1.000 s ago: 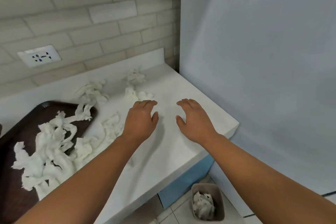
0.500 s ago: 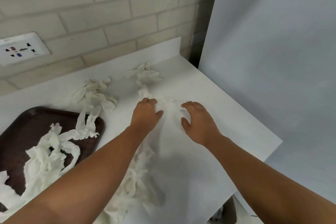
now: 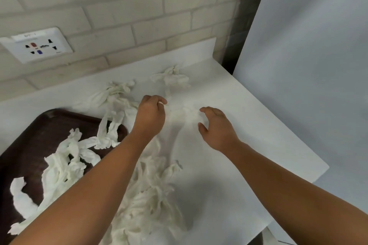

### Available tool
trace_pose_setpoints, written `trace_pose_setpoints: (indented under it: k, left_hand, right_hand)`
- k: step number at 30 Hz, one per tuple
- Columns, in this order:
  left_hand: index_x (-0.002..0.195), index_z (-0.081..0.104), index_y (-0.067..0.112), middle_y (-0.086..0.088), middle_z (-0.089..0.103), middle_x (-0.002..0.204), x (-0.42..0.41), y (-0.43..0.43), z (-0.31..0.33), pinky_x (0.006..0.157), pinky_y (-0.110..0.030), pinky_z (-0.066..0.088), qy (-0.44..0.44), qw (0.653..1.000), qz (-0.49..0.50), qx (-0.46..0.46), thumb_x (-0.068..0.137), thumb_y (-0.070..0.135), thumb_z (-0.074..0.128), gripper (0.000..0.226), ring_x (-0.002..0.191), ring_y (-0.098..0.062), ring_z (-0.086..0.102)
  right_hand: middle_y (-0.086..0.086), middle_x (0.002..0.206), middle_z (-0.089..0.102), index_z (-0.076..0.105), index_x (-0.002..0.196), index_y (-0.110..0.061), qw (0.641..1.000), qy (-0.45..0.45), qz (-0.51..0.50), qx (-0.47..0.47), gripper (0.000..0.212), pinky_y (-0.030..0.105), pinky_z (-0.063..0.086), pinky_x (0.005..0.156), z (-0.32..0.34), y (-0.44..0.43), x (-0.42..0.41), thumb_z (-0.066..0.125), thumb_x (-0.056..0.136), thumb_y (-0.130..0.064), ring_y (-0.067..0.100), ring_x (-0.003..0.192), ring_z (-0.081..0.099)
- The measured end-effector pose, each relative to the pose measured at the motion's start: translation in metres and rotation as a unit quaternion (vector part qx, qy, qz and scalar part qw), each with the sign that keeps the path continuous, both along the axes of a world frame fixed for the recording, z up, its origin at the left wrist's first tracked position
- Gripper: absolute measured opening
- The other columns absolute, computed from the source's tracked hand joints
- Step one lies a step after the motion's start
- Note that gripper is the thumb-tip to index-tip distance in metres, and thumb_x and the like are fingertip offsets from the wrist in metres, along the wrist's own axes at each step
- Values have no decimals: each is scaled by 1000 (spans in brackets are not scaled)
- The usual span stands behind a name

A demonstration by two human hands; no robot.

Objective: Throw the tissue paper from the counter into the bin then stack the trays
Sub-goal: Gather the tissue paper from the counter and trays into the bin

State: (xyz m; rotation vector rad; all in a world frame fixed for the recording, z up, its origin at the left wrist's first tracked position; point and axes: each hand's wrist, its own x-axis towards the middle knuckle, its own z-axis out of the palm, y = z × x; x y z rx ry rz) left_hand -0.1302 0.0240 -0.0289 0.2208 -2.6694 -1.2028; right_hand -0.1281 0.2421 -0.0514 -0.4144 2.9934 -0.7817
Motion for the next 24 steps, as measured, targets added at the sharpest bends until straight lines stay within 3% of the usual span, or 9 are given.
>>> trace_pose_setpoints:
  k: [4,8,11,13,16,19,22,24]
  left_hand:
    - [102,63,18,-2,53,112,1,-22,15,62,-3,35,-20,998,21,55,101,10,38,26,75,0,50]
    - [98,62,26,1,57,99,7,-42,21,61,-16,40,-10,993,25,114,102,17,43,22,66,-3,50]
    - [93,63,30,4,59,91,12,-54,24,79,-32,55,14,979,59,197,102,16,43,25,75,-13,62]
    - [96,62,23,2,61,94,13,-60,27,91,-38,56,14,962,77,261,103,13,42,24,82,-16,69]
    - [102,61,11,-8,66,95,11,-64,32,89,-36,57,19,945,89,314,104,12,41,21,82,-19,71]
    - [100,58,10,-14,68,111,10,-65,35,85,-38,58,19,933,76,352,106,12,37,21,88,-25,68]
    - [101,54,10,-10,64,97,9,-60,41,79,-42,59,6,915,60,399,105,9,35,19,87,-29,69]
    - [103,52,9,-8,54,87,8,-49,47,74,-43,60,-12,901,70,428,103,6,34,18,71,-28,68]
  right_hand:
    - [5,140,51,46,140,-12,1000,2,21,-7,54,36,36,111,-5,-24,-8,61,92,-32,22,135,39]
    - [6,142,49,42,143,-14,999,-6,50,15,61,40,36,111,-11,-52,-17,60,91,-39,25,136,37]
    - [5,136,53,50,138,-18,995,-8,77,64,54,41,40,105,-20,-67,-21,61,90,-42,27,130,42]
    - [5,127,59,65,121,-18,994,17,83,72,36,41,44,99,-28,-72,-22,65,89,-34,29,121,48]
    - [6,100,63,72,94,-9,995,59,71,35,13,36,48,81,-35,-73,-21,65,88,-19,29,101,55]
    - [8,80,58,61,92,-8,998,21,51,-8,11,32,41,66,-27,-72,-22,52,95,-15,30,85,55]
    - [8,89,67,63,103,-14,993,-36,48,-98,21,35,51,73,-20,-69,-24,43,95,-9,27,83,62]
    - [6,91,68,66,98,-12,987,-55,31,-148,25,33,51,75,-14,-65,-21,42,94,-6,23,82,62]
